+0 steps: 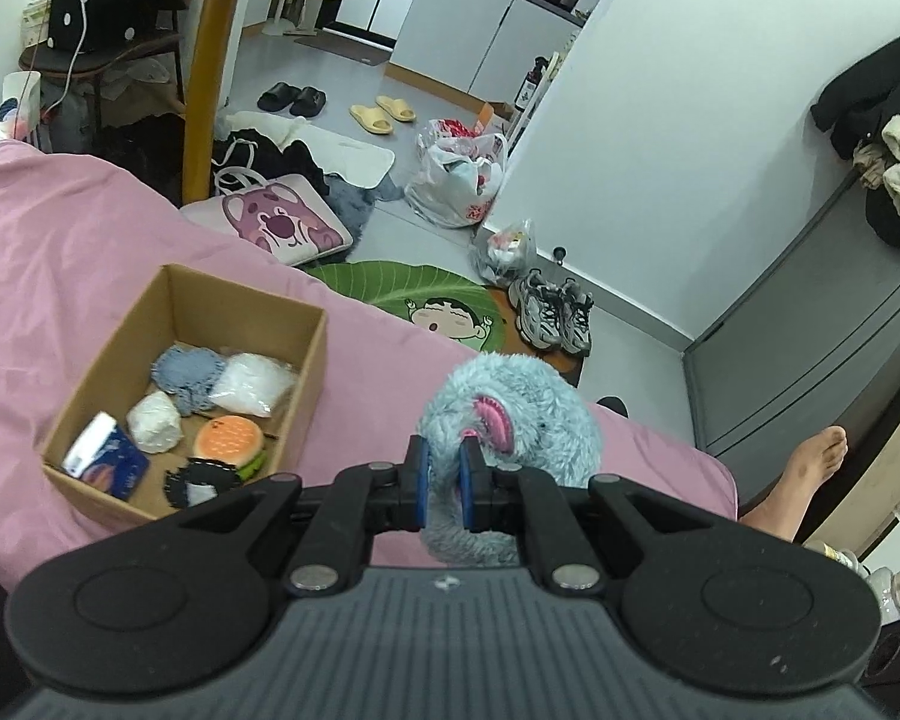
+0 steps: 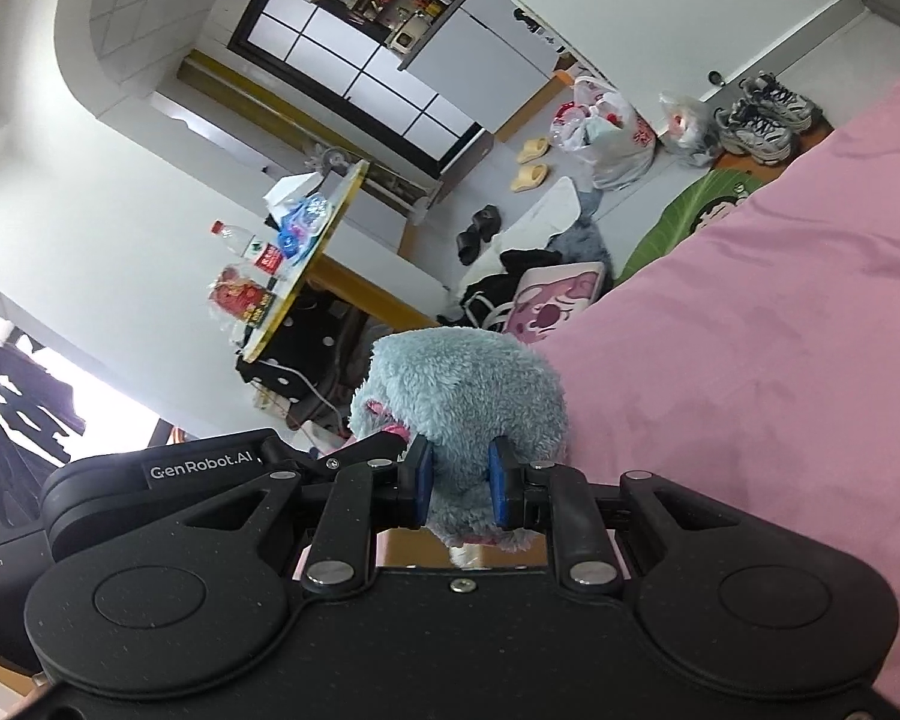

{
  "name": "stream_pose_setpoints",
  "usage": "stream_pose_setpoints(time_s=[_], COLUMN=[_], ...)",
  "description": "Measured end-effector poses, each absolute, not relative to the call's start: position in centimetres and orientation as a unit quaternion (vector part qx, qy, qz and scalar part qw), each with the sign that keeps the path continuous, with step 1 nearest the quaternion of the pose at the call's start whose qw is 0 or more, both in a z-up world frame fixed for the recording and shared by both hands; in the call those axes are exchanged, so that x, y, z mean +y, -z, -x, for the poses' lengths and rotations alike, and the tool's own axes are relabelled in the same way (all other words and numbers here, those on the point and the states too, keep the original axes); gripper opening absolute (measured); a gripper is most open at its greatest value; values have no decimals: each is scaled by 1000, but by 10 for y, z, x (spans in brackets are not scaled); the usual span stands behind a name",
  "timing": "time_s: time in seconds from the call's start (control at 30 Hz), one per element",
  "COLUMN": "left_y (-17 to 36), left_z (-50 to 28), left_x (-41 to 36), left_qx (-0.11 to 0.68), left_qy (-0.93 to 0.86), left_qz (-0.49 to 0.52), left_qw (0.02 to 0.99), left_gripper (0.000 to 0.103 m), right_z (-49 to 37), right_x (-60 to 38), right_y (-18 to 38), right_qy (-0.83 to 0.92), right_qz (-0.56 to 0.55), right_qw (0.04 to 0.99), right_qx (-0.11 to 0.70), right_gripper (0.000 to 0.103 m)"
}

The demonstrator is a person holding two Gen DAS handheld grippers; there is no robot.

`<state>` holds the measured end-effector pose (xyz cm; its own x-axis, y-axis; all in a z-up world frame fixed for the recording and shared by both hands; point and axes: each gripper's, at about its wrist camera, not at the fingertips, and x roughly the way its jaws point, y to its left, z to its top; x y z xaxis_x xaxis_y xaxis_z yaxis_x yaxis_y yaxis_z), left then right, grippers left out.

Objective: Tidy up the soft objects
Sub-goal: 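Carry the mouse plush over the box with both tools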

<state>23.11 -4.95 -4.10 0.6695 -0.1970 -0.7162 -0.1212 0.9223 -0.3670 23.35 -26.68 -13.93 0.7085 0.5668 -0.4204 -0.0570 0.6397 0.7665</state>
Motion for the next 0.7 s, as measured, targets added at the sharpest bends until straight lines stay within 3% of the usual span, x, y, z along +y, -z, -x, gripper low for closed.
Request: stream_pose_setpoints(time_s=[0.7], left_y=[46], left_z=[-219], left_x=[50], left_qx=[398], left_qy=[-2], left_qz=[278], left_qw=[874], left_gripper=[9], right_z=[-242], right_x=[-192], right_y=[134], right_qy=[-222], right_qz=[-352], right_qw=[837], right_qx=[354], right_gripper=[19])
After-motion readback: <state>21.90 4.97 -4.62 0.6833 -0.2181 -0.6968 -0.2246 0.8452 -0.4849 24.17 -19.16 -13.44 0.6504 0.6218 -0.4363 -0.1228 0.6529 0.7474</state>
